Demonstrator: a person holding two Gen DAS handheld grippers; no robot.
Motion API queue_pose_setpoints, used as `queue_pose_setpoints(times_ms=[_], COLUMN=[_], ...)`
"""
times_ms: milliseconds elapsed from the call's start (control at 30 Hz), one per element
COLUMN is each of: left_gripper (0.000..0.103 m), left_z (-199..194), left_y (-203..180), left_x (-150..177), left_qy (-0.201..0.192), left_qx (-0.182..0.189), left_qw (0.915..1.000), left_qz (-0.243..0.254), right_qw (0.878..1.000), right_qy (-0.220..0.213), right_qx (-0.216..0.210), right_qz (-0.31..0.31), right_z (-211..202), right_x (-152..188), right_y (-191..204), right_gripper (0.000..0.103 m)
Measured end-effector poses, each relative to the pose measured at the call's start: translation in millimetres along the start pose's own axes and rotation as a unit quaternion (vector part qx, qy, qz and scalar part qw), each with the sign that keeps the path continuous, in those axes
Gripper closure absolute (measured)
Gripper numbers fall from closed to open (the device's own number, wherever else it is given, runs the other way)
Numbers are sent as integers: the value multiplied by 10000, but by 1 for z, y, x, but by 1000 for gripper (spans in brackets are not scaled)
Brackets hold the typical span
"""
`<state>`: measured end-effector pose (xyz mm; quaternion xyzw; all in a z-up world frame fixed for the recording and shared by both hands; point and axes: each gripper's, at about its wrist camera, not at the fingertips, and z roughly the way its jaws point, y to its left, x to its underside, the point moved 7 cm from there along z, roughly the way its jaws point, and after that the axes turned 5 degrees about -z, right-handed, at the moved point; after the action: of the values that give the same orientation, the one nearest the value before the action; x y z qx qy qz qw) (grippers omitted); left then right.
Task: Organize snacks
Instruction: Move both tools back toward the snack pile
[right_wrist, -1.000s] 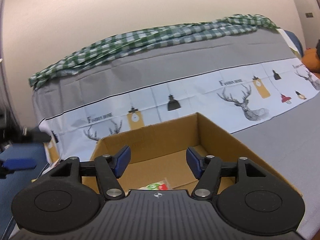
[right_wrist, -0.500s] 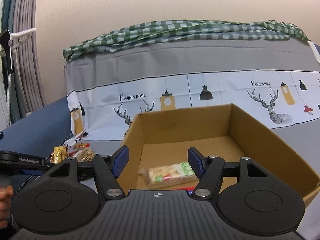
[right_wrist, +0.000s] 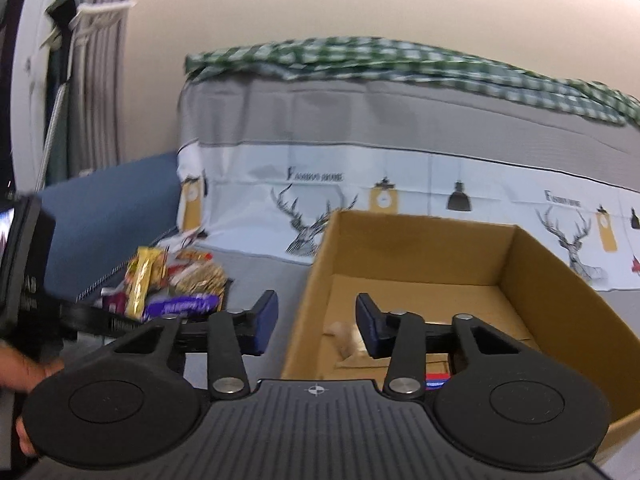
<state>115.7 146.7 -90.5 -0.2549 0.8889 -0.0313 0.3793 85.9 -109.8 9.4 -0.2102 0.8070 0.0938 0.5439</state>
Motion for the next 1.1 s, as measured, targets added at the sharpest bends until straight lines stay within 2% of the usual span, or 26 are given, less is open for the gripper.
queue_pose_setpoints(times_ms=[133,233,433,533,600,667,833,933,1033,1100], left_gripper=[75,69,65,52,32,29,30,37,51,70], left_z=[3,3,3,2,2,2,11,17,16,13], left_y=[8,10,12,16,19,21,21,23,27,33], left_x=[0,-1,-2,-2,-3,-4,2,6,5,4], left_qy=[155,163,200,151,59,-8,110,210,160,96], left_qx=[37,8,8,-139,-404,-639,-881,-1030,-1179,-1272], left_qw=[9995,9994,9991,9988,9982,9971,9955,9939,9923,9905], left_qz=[-256,-298,-374,-441,-436,-405,-322,-332,-352,-514], right_qw=[9998,9995,9987,9988,9989,9988,9980,9961,9927,9883], right_qy=[120,151,203,237,249,241,281,552,750,940], right_qx=[-33,-38,-74,-63,-57,-64,-274,-611,-919,-1166], right_qz=[-158,-272,-467,-422,-402,-417,-506,-302,-213,-289], right_z=[8,10,13,14,14,13,16,31,50,67], right_x=[2,3,2,2,1,-1,-20,-37,-57,-71], right_y=[13,21,32,31,31,32,40,48,65,76], right_gripper=[61,61,61,60,60,60,60,60,60,57])
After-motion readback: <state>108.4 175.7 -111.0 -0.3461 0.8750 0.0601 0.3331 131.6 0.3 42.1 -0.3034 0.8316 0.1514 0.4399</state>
